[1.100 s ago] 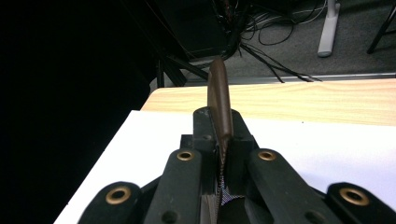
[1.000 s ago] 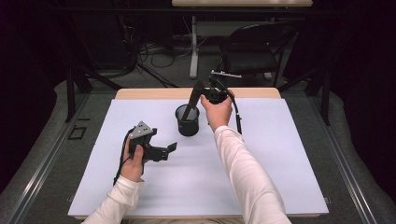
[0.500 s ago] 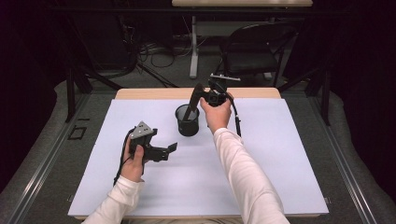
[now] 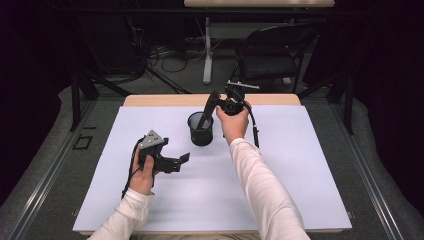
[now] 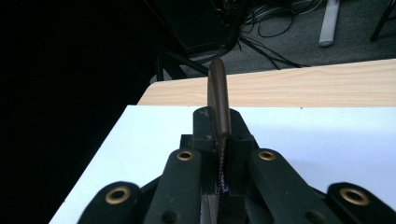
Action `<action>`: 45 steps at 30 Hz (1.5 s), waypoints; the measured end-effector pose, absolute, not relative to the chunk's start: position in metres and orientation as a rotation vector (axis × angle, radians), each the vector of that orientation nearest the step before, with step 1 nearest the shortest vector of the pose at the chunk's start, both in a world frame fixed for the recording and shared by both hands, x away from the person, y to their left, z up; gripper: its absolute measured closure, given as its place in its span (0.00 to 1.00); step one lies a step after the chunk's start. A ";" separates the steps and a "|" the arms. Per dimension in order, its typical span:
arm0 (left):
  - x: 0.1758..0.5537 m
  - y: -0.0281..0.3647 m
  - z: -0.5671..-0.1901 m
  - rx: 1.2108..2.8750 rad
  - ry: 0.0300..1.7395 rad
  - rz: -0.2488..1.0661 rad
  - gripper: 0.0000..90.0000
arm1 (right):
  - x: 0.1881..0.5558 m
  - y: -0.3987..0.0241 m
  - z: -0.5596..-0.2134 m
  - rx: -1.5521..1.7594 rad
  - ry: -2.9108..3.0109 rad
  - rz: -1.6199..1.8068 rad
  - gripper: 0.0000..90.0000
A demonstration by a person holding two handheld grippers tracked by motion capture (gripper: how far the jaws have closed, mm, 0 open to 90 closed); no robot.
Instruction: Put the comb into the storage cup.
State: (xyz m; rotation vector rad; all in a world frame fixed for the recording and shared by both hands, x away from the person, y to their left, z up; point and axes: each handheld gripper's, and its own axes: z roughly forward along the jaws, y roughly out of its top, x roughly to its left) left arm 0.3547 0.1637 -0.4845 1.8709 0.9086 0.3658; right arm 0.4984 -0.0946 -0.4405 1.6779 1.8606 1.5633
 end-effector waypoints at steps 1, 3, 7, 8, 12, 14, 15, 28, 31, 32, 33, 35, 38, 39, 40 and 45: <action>0.355 0.164 -0.485 1.872 0.909 0.366 0.00 | 0.498 -0.095 -0.441 1.683 1.860 1.566 0.96; 0.355 0.163 -0.485 1.872 0.909 0.365 0.00 | 0.499 -0.097 -0.442 1.691 1.852 1.575 0.96; 0.355 0.164 -0.485 1.871 0.909 0.365 0.00 | 0.500 -0.101 -0.444 1.704 1.846 1.587 0.96; 0.355 0.164 -0.485 1.871 0.909 0.366 0.00 | 0.500 -0.102 -0.444 1.714 1.846 1.593 0.96; 0.355 0.163 -0.485 1.872 0.909 0.366 0.01 | 0.500 -0.104 -0.446 1.724 1.841 1.599 0.96; 0.355 0.164 -0.485 1.872 0.909 0.365 0.01 | 0.500 -0.105 -0.446 1.723 1.842 1.606 0.96; 0.355 0.164 -0.485 1.872 0.909 0.365 0.01 | 0.500 -0.106 -0.447 1.724 1.841 1.607 0.96; 0.355 0.163 -0.485 1.875 0.909 0.364 0.00 | 0.502 -0.117 -0.453 1.762 1.827 1.620 0.96; 0.355 0.163 -0.486 1.875 0.908 0.364 0.01 | 0.502 -0.119 -0.454 1.762 1.829 1.615 0.96; 0.355 0.163 -0.486 1.876 0.909 0.364 0.01 | 0.503 -0.119 -0.455 1.762 1.829 1.614 0.96; 0.355 0.163 -0.486 1.877 0.908 0.364 0.00 | 0.503 -0.120 -0.455 1.772 1.828 1.612 0.96; 0.355 0.163 -0.486 1.876 0.909 0.364 0.00 | 0.503 -0.121 -0.455 1.770 1.827 1.612 0.96; 0.355 0.163 -0.486 1.876 0.908 0.365 0.01 | 0.503 -0.121 -0.456 1.774 1.824 1.612 0.96; 0.355 0.163 -0.486 1.876 0.910 0.366 0.01 | 0.503 -0.121 -0.456 1.774 1.824 1.613 0.95; 0.355 0.163 -0.486 1.876 0.910 0.366 0.00 | 0.503 -0.121 -0.456 1.773 1.825 1.612 0.95; 0.355 0.163 -0.486 1.876 0.909 0.366 0.01 | 0.503 -0.122 -0.456 1.772 1.827 1.603 0.94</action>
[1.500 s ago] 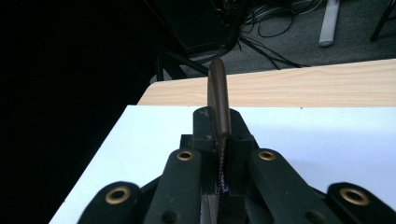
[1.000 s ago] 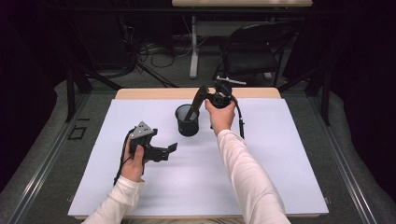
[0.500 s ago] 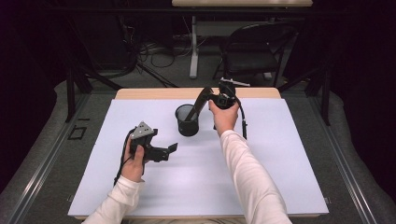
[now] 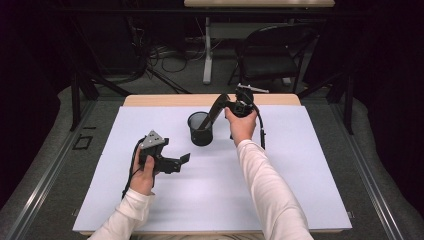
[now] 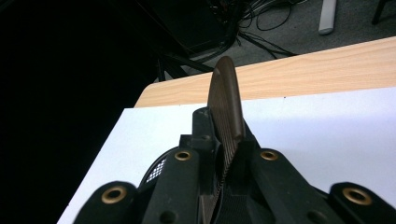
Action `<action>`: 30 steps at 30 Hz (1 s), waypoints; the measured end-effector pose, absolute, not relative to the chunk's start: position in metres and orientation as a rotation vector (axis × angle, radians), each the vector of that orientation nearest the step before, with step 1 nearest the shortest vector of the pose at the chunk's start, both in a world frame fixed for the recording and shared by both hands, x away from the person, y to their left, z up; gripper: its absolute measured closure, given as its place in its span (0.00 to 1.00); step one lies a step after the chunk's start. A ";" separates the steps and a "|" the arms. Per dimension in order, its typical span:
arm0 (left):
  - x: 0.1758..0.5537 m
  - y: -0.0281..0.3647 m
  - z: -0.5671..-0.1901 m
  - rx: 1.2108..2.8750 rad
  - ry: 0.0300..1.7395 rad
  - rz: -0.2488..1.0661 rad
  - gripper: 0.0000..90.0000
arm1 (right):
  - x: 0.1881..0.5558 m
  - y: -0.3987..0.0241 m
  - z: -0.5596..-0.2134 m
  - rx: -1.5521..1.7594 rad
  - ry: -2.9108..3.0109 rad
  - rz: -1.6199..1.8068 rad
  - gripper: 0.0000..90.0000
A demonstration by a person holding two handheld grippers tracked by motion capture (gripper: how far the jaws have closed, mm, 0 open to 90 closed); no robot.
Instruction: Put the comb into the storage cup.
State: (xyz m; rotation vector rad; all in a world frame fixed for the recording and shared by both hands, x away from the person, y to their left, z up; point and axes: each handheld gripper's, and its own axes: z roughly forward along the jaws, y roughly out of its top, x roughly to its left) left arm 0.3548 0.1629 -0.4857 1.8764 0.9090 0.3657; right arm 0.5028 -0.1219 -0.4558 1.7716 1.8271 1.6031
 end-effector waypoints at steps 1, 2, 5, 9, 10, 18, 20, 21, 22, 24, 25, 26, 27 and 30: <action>0.355 0.163 -0.486 1.875 0.909 0.365 0.00 | 0.503 -0.122 -0.456 1.776 1.825 1.606 0.94; 0.355 0.163 -0.486 1.875 0.909 0.365 0.01 | 0.503 -0.122 -0.456 1.775 1.826 1.605 0.93; 0.355 0.163 -0.486 1.876 0.909 0.364 0.01 | 0.503 -0.122 -0.456 1.775 1.825 1.611 0.91; 0.355 0.163 -0.486 1.876 0.909 0.365 0.01 | 0.503 -0.122 -0.455 1.775 1.823 1.618 0.88; 0.355 0.163 -0.486 1.875 0.909 0.364 0.01 | 0.503 -0.122 -0.456 1.772 1.825 1.615 0.86; 0.355 0.163 -0.486 1.876 0.909 0.365 0.01 | 0.503 -0.123 -0.455 1.749 1.813 1.624 0.72; 0.355 0.163 -0.486 1.875 0.909 0.365 0.00 | 0.502 -0.123 -0.454 1.747 1.812 1.619 0.67; 0.355 0.163 -0.486 1.876 0.909 0.365 0.01 | 0.503 -0.123 -0.455 1.741 1.815 1.615 0.65; 0.355 0.163 -0.486 1.876 0.909 0.365 0.00 | 0.502 -0.122 -0.455 1.740 1.813 1.609 0.64; 0.355 0.163 -0.486 1.878 0.909 0.366 0.00 | 0.502 -0.122 -0.455 1.730 1.813 1.601 0.60; 0.355 0.163 -0.486 1.877 0.909 0.364 0.01 | 0.502 -0.122 -0.455 1.726 1.814 1.604 0.58; 0.355 0.163 -0.486 1.877 0.908 0.364 0.01 | 0.502 -0.122 -0.455 1.720 1.820 1.601 0.56; 0.355 0.163 -0.486 1.878 0.910 0.365 0.01 | 0.502 -0.122 -0.456 1.716 1.821 1.594 0.54; 0.355 0.163 -0.486 1.877 0.909 0.365 0.00 | 0.502 -0.121 -0.456 1.706 1.821 1.579 0.51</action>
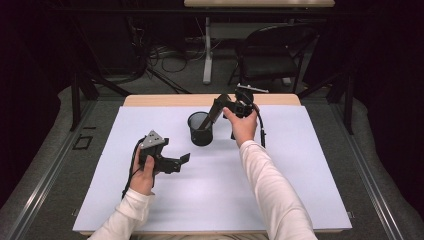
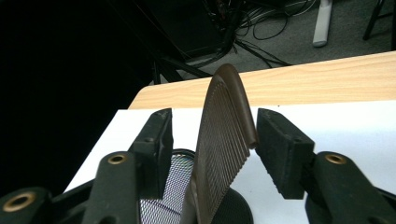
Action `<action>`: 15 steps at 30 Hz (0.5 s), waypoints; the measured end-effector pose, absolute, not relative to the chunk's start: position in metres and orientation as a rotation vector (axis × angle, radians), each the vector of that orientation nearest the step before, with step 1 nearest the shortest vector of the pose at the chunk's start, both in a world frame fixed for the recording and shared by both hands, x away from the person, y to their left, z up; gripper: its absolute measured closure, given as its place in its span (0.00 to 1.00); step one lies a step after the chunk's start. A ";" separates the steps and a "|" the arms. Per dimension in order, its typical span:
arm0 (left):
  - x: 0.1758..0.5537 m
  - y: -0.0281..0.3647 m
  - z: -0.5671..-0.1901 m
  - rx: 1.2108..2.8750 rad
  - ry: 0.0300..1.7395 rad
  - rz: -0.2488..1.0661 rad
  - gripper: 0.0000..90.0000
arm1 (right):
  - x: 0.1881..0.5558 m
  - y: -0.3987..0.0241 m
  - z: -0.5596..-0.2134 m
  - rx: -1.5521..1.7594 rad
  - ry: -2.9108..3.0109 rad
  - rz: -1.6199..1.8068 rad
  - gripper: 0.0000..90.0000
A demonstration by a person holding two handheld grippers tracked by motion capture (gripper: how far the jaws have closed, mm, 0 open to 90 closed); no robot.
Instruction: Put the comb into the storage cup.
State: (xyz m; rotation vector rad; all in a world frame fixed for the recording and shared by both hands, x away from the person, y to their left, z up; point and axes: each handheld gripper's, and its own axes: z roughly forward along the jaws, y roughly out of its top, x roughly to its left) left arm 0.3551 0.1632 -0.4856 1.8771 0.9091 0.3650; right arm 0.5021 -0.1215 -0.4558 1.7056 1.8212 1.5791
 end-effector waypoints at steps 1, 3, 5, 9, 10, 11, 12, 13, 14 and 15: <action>0.355 0.163 -0.486 1.876 0.910 0.364 0.01 | 0.502 -0.122 -0.456 1.700 1.821 1.578 0.49; 0.355 0.163 -0.485 1.876 0.910 0.365 0.01 | 0.502 -0.121 -0.456 1.692 1.823 1.581 0.48; 0.355 0.163 -0.486 1.876 0.909 0.364 0.00 | 0.501 -0.121 -0.456 1.678 1.832 1.566 0.48; 0.355 0.164 -0.485 1.873 0.909 0.364 0.00 | 0.500 -0.122 -0.454 1.640 1.839 1.545 0.46; 0.355 0.164 -0.485 1.872 0.910 0.363 0.01 | 0.499 -0.122 -0.454 1.631 1.844 1.544 0.46; 0.355 0.164 -0.485 1.871 0.911 0.364 0.01 | 0.499 -0.122 -0.454 1.625 1.840 1.541 0.46; 0.355 0.164 -0.485 1.870 0.911 0.364 0.01 | 0.498 -0.123 -0.453 1.619 1.844 1.533 0.46; 0.355 0.164 -0.485 1.870 0.912 0.364 0.01 | 0.498 -0.123 -0.453 1.608 1.849 1.530 0.46; 0.355 0.164 -0.485 1.869 0.913 0.364 0.01 | 0.498 -0.124 -0.453 1.604 1.853 1.523 0.46; 0.355 0.164 -0.485 1.869 0.913 0.364 0.01 | 0.497 -0.125 -0.452 1.596 1.854 1.516 0.46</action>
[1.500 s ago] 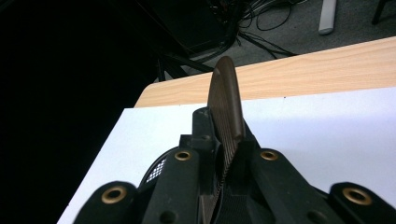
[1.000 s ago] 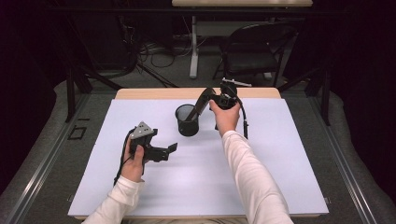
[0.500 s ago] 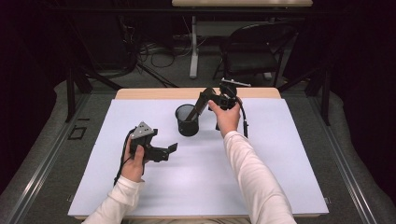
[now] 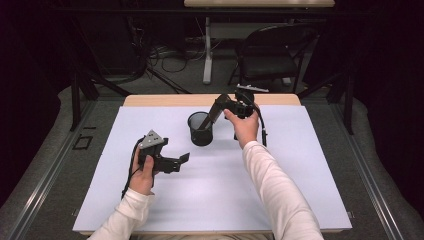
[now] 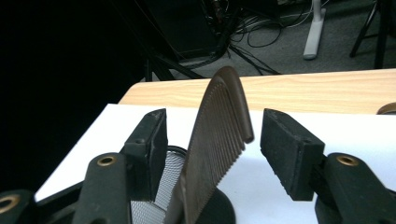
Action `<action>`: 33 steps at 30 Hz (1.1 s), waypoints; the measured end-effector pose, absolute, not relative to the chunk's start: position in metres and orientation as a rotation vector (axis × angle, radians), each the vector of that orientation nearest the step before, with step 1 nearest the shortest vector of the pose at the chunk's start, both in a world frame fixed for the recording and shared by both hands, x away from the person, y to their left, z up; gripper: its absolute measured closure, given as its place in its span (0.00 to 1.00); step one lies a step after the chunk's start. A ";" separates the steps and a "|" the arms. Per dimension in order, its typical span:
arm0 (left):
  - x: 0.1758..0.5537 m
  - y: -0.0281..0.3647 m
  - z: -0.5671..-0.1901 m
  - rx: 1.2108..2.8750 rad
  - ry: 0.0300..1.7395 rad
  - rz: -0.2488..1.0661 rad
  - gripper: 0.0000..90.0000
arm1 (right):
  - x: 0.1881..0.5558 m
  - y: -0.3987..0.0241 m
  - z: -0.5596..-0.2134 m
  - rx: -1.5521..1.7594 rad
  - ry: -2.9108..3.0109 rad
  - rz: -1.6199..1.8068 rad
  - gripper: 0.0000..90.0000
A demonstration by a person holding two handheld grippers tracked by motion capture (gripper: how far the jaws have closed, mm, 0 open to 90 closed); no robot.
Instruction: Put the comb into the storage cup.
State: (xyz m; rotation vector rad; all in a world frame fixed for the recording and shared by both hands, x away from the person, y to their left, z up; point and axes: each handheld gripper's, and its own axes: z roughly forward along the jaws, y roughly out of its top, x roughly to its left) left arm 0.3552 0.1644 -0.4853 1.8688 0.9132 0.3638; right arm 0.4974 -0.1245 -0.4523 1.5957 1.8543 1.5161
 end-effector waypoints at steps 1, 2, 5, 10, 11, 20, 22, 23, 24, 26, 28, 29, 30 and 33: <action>0.355 0.165 -0.485 1.869 0.913 0.364 0.00 | 0.497 -0.125 -0.452 1.597 1.855 1.515 0.46; 0.355 0.165 -0.485 1.869 0.913 0.364 0.01 | 0.496 -0.126 -0.452 1.600 1.854 1.511 0.46; 0.355 0.165 -0.485 1.868 0.913 0.364 0.01 | 0.495 -0.130 -0.451 1.604 1.860 1.515 0.45; 0.356 0.165 -0.485 1.868 0.914 0.364 0.00 | 0.493 -0.136 -0.450 1.590 1.879 1.476 0.41; 0.356 0.165 -0.485 1.869 0.914 0.363 0.00 | 0.492 -0.137 -0.450 1.590 1.880 1.477 0.40; 0.356 0.166 -0.485 1.865 0.918 0.362 0.01 | 0.482 -0.147 -0.444 1.533 1.876 1.462 0.38; 0.356 0.166 -0.485 1.864 0.917 0.362 0.01 | 0.479 -0.149 -0.442 1.532 1.876 1.456 0.38; 0.356 0.166 -0.484 1.863 0.918 0.361 0.00 | 0.478 -0.150 -0.442 1.527 1.871 1.449 0.37; 0.356 0.167 -0.484 1.863 0.917 0.360 0.01 | 0.476 -0.151 -0.441 1.524 1.868 1.447 0.36; 0.357 0.167 -0.484 1.864 0.918 0.359 0.00 | 0.474 -0.153 -0.440 1.522 1.870 1.455 0.35; 0.357 0.168 -0.484 1.863 0.921 0.361 0.00 | 0.472 -0.154 -0.438 1.509 1.878 1.454 0.33; 0.357 0.168 -0.484 1.862 0.921 0.359 0.01 | 0.471 -0.154 -0.437 1.497 1.879 1.450 0.33; 0.357 0.168 -0.484 1.863 0.922 0.358 0.01 | 0.470 -0.155 -0.437 1.481 1.883 1.449 0.32; 0.357 0.169 -0.484 1.858 0.923 0.356 0.01 | 0.465 -0.156 -0.434 1.449 1.884 1.438 0.32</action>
